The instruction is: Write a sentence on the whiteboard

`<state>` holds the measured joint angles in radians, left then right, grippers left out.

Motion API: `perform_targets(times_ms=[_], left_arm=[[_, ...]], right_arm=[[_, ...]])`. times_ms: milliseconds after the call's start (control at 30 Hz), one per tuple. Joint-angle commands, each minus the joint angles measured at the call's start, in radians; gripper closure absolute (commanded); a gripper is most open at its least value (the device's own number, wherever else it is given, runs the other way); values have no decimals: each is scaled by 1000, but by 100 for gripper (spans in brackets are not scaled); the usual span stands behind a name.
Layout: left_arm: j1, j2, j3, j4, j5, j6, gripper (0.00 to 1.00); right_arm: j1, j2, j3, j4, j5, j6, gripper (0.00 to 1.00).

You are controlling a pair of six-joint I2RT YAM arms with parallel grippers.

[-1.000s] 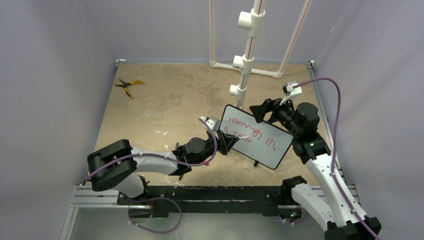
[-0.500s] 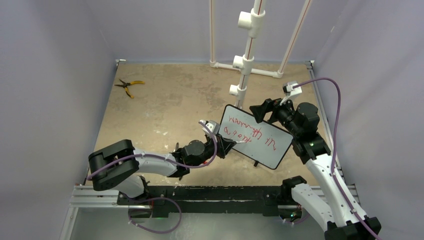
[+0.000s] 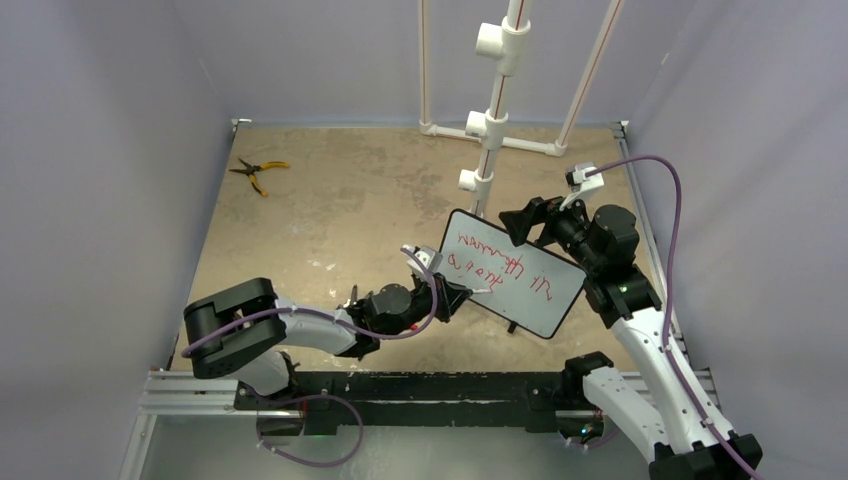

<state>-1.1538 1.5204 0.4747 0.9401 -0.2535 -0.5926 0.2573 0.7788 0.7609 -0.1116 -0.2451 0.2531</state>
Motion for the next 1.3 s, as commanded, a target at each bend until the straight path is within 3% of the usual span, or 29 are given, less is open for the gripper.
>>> perform_targets(times_ms=[0,700,1267], left_arm=[[-9,16,26,71,6,-19,100],[-11,-1,146,43,18,34,100],[-10,14,71,42,2,-4,100]], right_arm=[[5,-2,5,20,13,-12,5],[5,-4,3,21,12,-12,5],[5,-6,3,21,12,-11,5]])
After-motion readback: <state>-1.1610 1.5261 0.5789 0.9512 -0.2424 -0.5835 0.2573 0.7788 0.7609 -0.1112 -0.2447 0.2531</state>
